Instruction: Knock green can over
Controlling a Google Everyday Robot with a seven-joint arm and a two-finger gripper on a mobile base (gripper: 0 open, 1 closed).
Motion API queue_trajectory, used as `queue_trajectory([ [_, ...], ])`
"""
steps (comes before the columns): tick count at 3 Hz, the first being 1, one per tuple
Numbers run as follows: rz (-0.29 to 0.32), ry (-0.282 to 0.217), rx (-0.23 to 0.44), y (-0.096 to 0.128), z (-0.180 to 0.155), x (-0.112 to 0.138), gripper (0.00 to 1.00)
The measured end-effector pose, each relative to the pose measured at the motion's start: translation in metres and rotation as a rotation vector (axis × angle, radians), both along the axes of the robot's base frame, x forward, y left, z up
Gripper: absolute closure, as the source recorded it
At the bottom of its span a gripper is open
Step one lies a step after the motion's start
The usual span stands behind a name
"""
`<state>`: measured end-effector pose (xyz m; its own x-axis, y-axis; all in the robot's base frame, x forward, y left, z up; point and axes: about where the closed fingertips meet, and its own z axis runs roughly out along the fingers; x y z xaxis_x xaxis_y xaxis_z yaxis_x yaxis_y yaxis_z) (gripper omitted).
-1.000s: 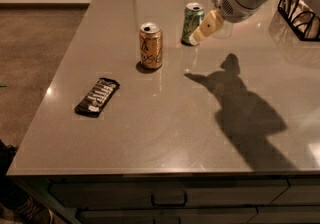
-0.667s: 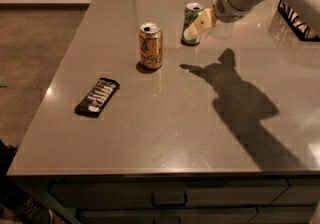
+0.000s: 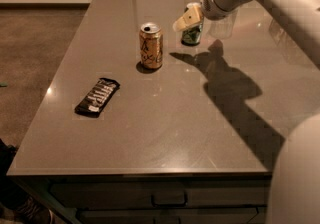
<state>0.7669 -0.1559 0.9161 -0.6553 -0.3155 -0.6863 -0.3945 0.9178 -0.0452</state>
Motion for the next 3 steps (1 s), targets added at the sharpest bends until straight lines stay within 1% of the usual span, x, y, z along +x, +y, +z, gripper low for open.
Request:
queue_trajectory([
  [1,-0.003,-0.017,0.037,0.014,-0.003,0.027,0.03],
  [2,-0.002,-0.025,0.055,0.021,-0.004,0.038,0.16],
  [3,0.0,-0.032,0.075,0.025,-0.003,0.044,0.34],
])
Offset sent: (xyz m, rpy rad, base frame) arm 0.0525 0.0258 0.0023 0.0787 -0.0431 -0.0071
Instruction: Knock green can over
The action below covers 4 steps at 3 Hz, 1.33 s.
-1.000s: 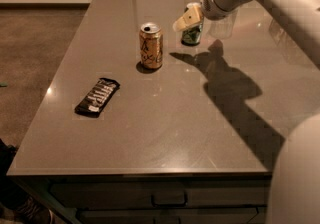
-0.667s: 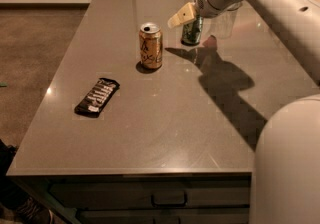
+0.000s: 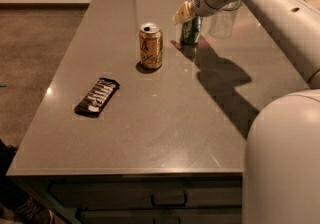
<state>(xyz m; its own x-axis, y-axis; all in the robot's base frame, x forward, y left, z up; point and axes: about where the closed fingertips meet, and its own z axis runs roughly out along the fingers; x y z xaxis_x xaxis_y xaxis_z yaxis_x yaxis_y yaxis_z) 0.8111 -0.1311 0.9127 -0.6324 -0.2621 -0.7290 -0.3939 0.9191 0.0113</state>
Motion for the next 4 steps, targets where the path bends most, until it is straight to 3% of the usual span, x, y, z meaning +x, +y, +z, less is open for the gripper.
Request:
queue_trajectory([
  [1,0.006,-0.007,0.013,-0.004,0.005,-0.006,0.57],
  [2,0.042,0.001,-0.013,-0.014,0.02,-0.033,0.88],
  [3,0.104,0.034,-0.076,-0.023,0.029,-0.058,1.0],
  [4,0.199,0.087,-0.156,-0.029,0.028,-0.078,1.0],
])
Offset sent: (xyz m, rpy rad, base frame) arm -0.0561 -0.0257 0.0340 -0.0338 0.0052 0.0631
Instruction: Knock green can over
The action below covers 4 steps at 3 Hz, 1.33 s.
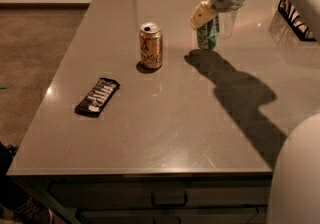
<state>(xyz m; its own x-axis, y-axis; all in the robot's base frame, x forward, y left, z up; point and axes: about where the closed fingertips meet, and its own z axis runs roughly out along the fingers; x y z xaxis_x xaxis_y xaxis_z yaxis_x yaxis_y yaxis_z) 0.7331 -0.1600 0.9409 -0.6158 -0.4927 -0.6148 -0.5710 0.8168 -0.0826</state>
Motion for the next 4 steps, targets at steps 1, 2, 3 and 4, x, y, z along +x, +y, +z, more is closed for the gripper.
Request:
queue_trajectory([
  [1,0.157,0.074,-0.114,-0.008,-0.003,-0.025,1.0],
  [2,0.297,0.078,-0.197,-0.01,0.003,-0.041,1.0],
  [3,0.297,0.078,-0.197,-0.01,0.003,-0.041,1.0],
  [4,0.308,0.093,-0.236,-0.002,0.001,-0.043,1.0],
])
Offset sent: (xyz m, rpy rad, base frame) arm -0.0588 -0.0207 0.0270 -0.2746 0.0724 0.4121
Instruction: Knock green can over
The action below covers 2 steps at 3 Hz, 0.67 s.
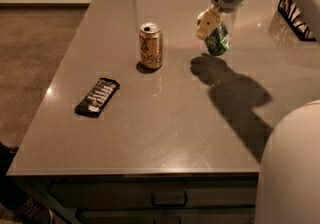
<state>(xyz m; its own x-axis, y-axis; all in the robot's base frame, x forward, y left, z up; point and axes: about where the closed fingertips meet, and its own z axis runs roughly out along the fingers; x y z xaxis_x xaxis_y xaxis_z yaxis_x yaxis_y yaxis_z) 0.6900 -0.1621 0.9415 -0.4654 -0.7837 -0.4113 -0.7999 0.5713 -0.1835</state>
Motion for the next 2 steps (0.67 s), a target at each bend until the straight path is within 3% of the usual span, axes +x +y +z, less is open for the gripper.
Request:
queue_trajectory([
  [2,0.064,0.032,-0.131,-0.012,-0.009,-0.043,1.0],
])
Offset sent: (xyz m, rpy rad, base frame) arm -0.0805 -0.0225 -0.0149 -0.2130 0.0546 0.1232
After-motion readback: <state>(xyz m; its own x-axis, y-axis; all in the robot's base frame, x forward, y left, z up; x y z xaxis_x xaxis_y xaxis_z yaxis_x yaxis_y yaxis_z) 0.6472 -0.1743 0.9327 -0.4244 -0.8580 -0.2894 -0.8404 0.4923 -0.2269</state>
